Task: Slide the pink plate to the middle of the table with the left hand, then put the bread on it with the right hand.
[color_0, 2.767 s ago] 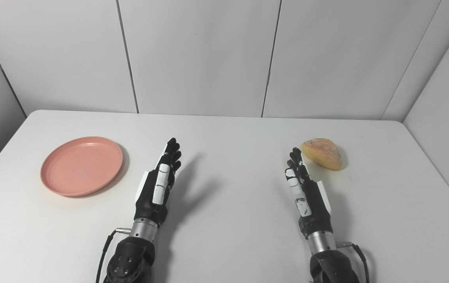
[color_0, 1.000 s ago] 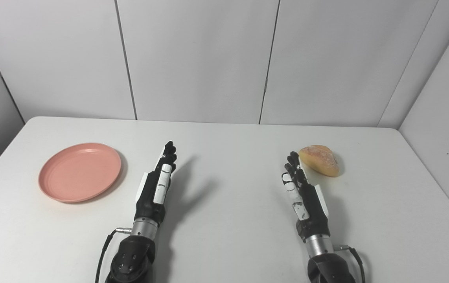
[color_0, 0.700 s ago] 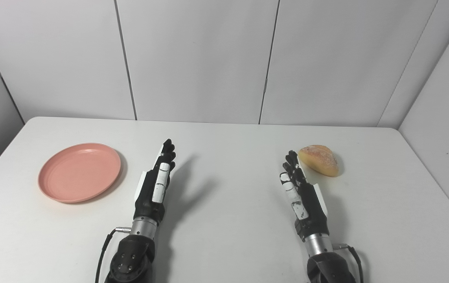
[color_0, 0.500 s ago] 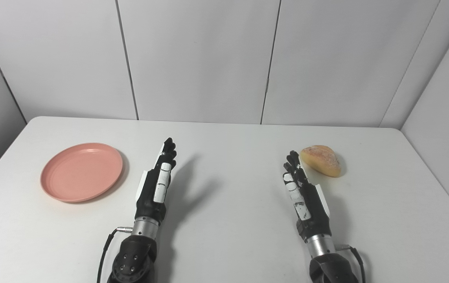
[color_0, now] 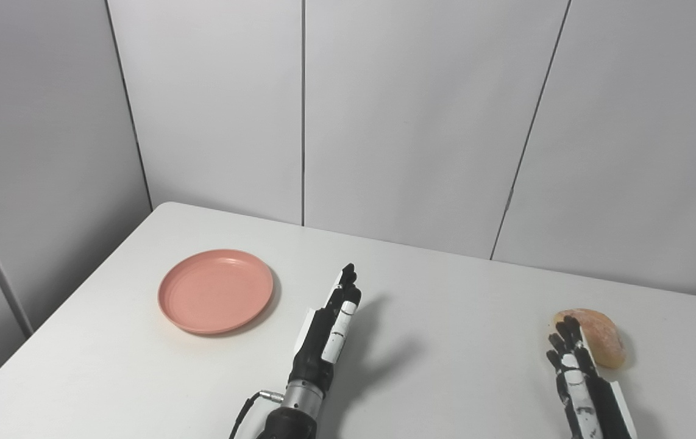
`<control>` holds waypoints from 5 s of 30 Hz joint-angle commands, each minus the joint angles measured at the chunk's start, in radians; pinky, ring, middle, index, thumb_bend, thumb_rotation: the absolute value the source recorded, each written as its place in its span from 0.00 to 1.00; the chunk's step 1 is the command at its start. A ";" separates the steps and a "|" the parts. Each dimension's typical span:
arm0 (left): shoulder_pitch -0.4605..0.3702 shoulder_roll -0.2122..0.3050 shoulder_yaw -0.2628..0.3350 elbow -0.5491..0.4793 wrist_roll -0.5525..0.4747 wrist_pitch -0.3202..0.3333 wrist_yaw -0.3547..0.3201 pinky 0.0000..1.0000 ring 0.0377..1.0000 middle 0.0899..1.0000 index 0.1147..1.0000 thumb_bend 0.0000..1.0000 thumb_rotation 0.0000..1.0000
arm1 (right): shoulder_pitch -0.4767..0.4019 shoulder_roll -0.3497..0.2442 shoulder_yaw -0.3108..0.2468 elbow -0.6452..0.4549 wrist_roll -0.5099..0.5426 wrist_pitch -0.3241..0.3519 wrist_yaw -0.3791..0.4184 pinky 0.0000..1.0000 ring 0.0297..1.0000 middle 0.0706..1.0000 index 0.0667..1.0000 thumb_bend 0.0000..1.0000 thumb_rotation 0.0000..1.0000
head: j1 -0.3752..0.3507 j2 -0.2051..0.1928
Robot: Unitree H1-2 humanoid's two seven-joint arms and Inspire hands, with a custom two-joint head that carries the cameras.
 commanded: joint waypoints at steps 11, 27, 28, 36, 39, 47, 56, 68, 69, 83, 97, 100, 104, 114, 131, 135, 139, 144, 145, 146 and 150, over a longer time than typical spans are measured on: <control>-0.049 0.086 0.052 -0.129 0.024 -0.039 0.045 0.98 0.94 0.92 0.91 0.69 1.00 | 0.023 -0.021 -0.022 -0.024 0.031 0.016 0.024 1.00 1.00 1.00 1.00 0.51 0.82 | 0.034 0.003; -0.075 0.286 0.125 -0.180 -0.024 0.084 -0.010 1.00 0.93 0.91 0.90 0.79 1.00 | 0.046 -0.016 -0.024 -0.105 0.022 0.052 0.015 1.00 1.00 1.00 1.00 0.46 0.83 | 0.068 0.015; -0.082 0.296 0.136 -0.179 -0.034 0.093 -0.011 1.00 0.93 0.91 0.90 0.79 1.00 | 0.047 -0.015 -0.024 -0.112 0.021 0.055 0.013 1.00 1.00 1.00 1.00 0.46 0.82 | 0.070 0.016; -0.137 0.403 0.194 -0.066 -0.084 0.040 -0.042 0.93 0.90 0.89 0.87 0.79 1.00 | 0.053 -0.014 -0.025 -0.144 0.024 0.079 0.008 1.00 1.00 1.00 1.00 0.45 0.83 | 0.079 0.022; -0.145 0.420 0.214 -0.038 -0.077 0.025 -0.024 0.85 0.85 0.84 0.83 0.76 1.00 | 0.053 -0.013 -0.028 -0.149 0.026 0.081 0.007 1.00 1.00 1.00 1.00 0.46 0.82 | 0.083 0.022; -0.172 0.498 0.252 0.060 -0.094 -0.010 -0.038 0.84 0.83 0.83 0.81 0.78 1.00 | 0.055 -0.018 -0.028 -0.162 0.037 0.090 0.018 1.00 1.00 1.00 1.00 0.47 0.81 | 0.098 0.023; -0.218 0.540 0.305 0.226 -0.132 -0.038 -0.028 0.86 0.85 0.83 0.81 0.80 1.00 | 0.067 -0.023 -0.018 -0.206 0.040 0.112 0.031 1.00 1.00 1.00 1.00 0.45 0.87 | 0.120 0.016; -0.227 0.533 0.287 0.361 -0.117 -0.091 -0.011 0.88 0.87 0.85 0.85 0.76 1.00 | 0.077 -0.024 -0.016 -0.225 0.048 0.113 0.037 1.00 1.00 1.00 1.00 0.45 0.86 | 0.141 0.015; -0.225 0.531 0.285 0.361 -0.117 -0.090 -0.010 0.89 0.88 0.86 0.85 0.74 1.00 | 0.078 -0.024 -0.016 -0.228 0.048 0.114 0.037 1.00 1.00 1.00 1.00 0.45 0.86 | 0.141 0.015; -0.256 0.493 0.273 0.501 -0.164 -0.172 -0.035 0.89 0.87 0.85 0.85 0.77 1.00 | 0.086 -0.023 -0.014 -0.266 0.040 0.139 0.026 1.00 1.00 1.00 1.00 0.48 0.87 | 0.145 0.025; -0.272 0.470 0.251 0.621 -0.195 -0.231 -0.081 0.94 0.90 0.88 0.86 0.76 1.00 | 0.092 -0.020 -0.014 -0.284 0.037 0.147 0.020 1.00 1.00 1.00 1.00 0.46 0.87 | 0.139 0.034; -0.271 0.459 0.254 0.615 -0.209 -0.229 -0.084 0.95 0.89 0.88 0.86 0.75 1.00 | 0.090 -0.023 -0.012 -0.286 0.038 0.148 0.023 1.00 1.00 1.00 1.00 0.44 0.87 | 0.139 0.035; -0.259 0.446 0.251 0.582 -0.207 -0.187 -0.067 0.99 0.91 0.88 0.87 0.77 1.00 | 0.094 -0.018 -0.011 -0.297 0.032 0.154 0.016 1.00 1.00 1.00 1.00 0.44 0.88 | 0.136 0.037; -0.248 0.420 0.248 0.577 -0.222 -0.183 -0.075 0.94 0.88 0.86 0.83 0.76 1.00 | 0.095 -0.013 -0.012 -0.308 0.023 0.169 0.008 1.00 1.00 1.00 1.00 0.45 0.88 | 0.126 0.040; -0.252 0.334 0.224 0.546 -0.239 -0.174 -0.103 0.89 0.87 0.85 0.84 0.79 1.00 | 0.090 -0.001 -0.015 -0.342 0.026 0.218 -0.020 1.00 1.00 1.00 1.00 0.41 0.88 | 0.103 0.050; -0.247 0.317 0.212 0.519 -0.236 -0.150 -0.110 0.92 0.89 0.87 0.86 0.76 1.00 | 0.091 0.004 -0.014 -0.351 0.026 0.230 -0.028 1.00 1.00 1.00 1.00 0.42 0.85 | 0.089 0.053; -0.245 0.292 0.201 0.493 -0.226 -0.133 -0.101 0.92 0.89 0.86 0.85 0.73 1.00 | 0.088 0.004 -0.013 -0.345 0.018 0.221 -0.030 1.00 1.00 1.00 1.00 0.41 0.84 | 0.080 0.055; -0.255 0.262 0.190 0.496 -0.222 -0.120 -0.087 0.90 0.88 0.85 0.84 0.74 1.00 | 0.084 0.005 -0.014 -0.331 0.014 0.204 -0.029 1.00 1.00 1.00 1.00 0.41 0.84 | 0.074 0.056; -0.257 0.255 0.186 0.498 -0.220 -0.120 -0.085 0.91 0.88 0.85 0.84 0.75 1.00 | 0.082 0.004 -0.013 -0.327 0.011 0.199 -0.027 1.00 1.00 1.00 1.00 0.40 0.84 | 0.071 0.056; -0.257 0.252 0.183 0.499 -0.219 -0.120 -0.084 0.91 0.88 0.85 0.84 0.76 1.00 | 0.082 0.004 -0.012 -0.325 0.010 0.196 -0.026 1.00 1.00 1.00 1.00 0.39 0.84 | 0.071 0.056; -0.259 0.227 0.164 0.503 -0.221 -0.123 -0.087 0.92 0.90 0.87 0.85 0.77 1.00 | 0.079 0.009 -0.014 -0.316 0.012 0.191 -0.028 1.00 1.00 1.00 1.00 0.42 0.84 | 0.056 0.060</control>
